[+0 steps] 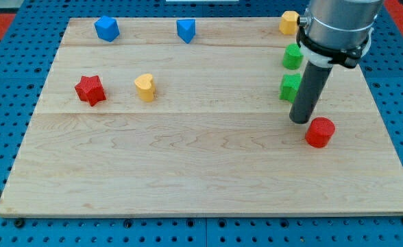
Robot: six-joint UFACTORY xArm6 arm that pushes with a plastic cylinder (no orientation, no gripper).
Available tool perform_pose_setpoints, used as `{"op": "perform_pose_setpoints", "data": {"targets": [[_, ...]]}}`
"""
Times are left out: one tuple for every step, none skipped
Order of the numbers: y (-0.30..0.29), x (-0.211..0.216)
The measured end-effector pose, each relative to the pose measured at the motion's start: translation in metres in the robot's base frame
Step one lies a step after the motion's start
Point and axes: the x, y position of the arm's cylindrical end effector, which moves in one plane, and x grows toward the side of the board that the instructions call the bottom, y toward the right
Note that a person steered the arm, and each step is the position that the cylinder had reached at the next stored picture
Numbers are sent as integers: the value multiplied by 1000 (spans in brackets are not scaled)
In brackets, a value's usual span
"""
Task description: Push the yellow heart down and right
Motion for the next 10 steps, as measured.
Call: {"op": "perform_pose_setpoints", "data": {"targets": [[23,32],[-33,18],[-155,-9],[-195,-56],[-197,-124],[-260,-135],[-258,-52],[-267,-8],[-284,-11],[-295,-11]]}}
